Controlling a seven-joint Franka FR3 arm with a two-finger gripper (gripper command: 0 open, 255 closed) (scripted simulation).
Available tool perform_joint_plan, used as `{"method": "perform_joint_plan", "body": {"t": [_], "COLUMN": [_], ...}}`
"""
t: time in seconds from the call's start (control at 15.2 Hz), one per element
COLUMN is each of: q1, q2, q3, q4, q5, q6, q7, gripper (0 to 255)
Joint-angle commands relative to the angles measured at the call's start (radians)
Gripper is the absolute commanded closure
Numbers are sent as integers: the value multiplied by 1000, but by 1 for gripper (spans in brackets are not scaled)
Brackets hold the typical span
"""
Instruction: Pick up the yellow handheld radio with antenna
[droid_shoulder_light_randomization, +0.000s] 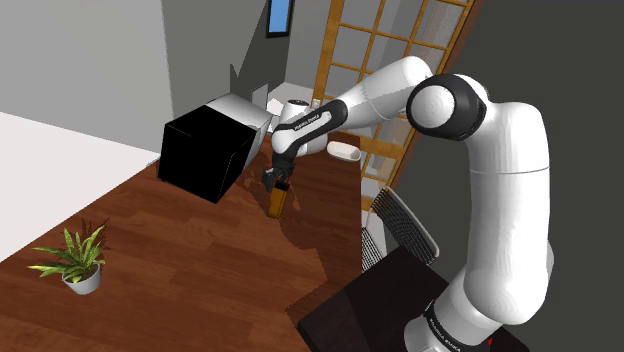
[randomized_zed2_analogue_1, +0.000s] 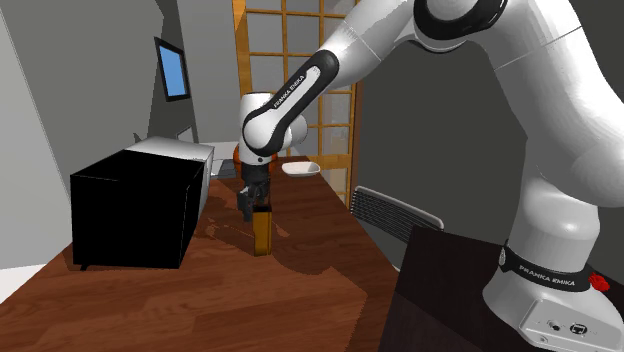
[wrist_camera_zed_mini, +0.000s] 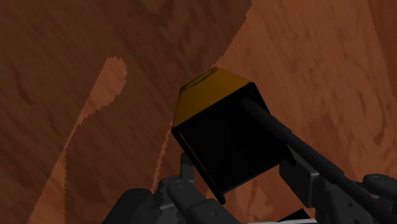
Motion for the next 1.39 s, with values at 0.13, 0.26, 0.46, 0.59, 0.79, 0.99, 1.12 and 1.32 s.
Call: {"method": "perform_joint_plan", "body": {"t": [0.13,0.26,0.46,0.59,0.79,0.99,1.12,1.32], "q1": [0,0,0,-1,-1,-2,-2,-3], "q2": [1,1,0,-18,-44,-69,-84,-107], "q3": [0,0,0,0,1,2,2,3], "q4": [-1,-1,0,1,5,11,16,25], "q5": [0,0,0,1,2,2,3,4], "q6": [1,1,0,-19,-49,-80,-100,-132], "q7": [0,0,0,0,1,2,2,3], "gripper": [255,255,255,255,255,255,255,255]}}
